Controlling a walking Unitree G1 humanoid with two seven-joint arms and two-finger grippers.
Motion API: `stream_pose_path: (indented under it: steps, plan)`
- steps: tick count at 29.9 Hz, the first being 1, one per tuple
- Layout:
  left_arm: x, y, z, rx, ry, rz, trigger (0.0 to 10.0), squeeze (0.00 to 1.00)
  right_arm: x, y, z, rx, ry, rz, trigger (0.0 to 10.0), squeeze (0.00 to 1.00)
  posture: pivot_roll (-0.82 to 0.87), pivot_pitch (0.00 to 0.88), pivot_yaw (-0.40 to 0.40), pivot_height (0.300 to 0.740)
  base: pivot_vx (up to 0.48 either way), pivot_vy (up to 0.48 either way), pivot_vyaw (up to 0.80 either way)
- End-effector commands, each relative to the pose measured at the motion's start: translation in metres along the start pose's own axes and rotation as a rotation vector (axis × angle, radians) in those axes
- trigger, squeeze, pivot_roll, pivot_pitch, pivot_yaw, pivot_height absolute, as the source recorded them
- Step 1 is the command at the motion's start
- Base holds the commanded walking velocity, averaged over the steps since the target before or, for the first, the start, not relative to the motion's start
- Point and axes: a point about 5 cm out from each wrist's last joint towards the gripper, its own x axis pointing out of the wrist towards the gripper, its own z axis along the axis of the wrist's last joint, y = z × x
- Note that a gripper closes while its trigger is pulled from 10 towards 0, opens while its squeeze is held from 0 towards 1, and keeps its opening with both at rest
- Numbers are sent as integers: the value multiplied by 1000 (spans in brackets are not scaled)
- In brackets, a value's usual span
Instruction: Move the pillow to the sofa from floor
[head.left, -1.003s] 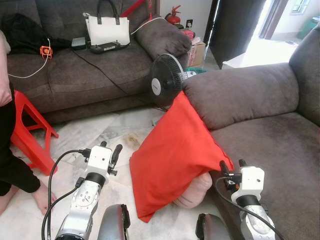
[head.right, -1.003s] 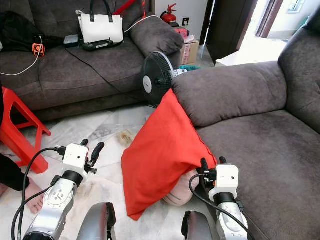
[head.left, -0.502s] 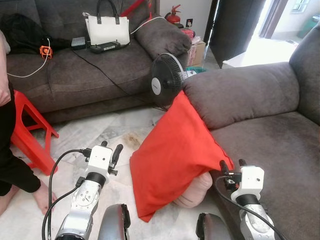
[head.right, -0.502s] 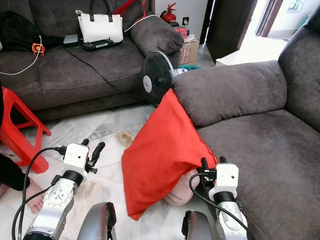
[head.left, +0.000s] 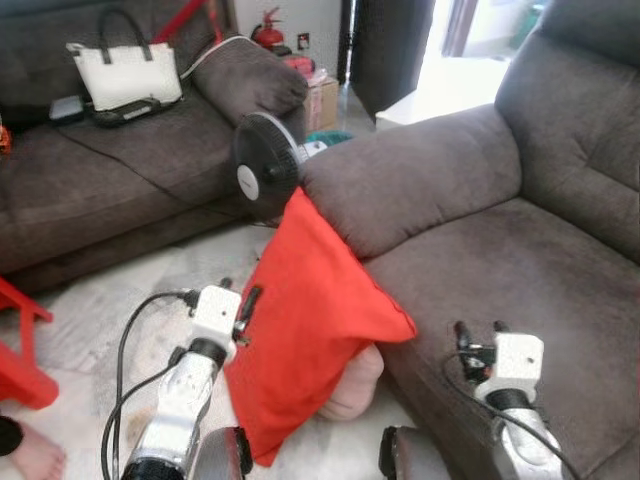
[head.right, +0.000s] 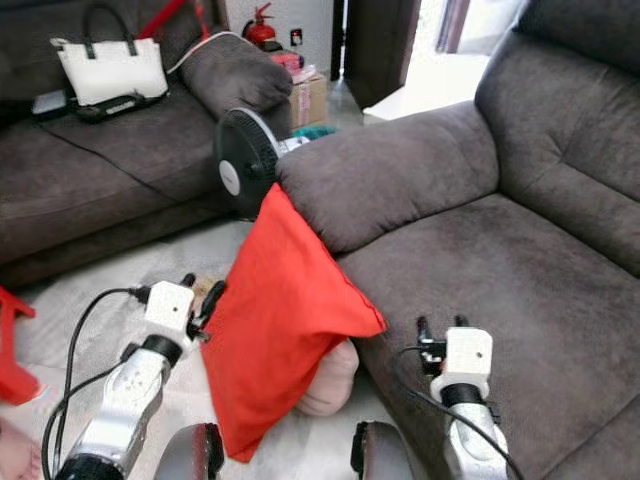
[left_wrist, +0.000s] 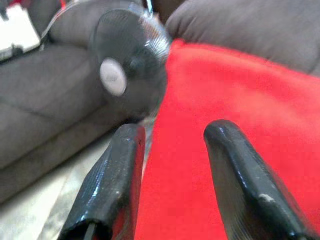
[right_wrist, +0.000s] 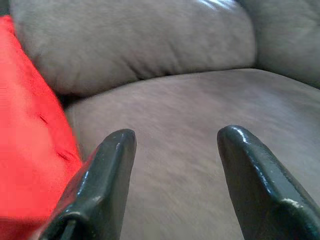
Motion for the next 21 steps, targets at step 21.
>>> stream_pose_path:
  steps: [21]
  plan:
    - [-5,1,-7,-19,35,26,10000,0,-8,2,-4,-45,6,45,10000,0,72,0,-30,552,134,0,448]
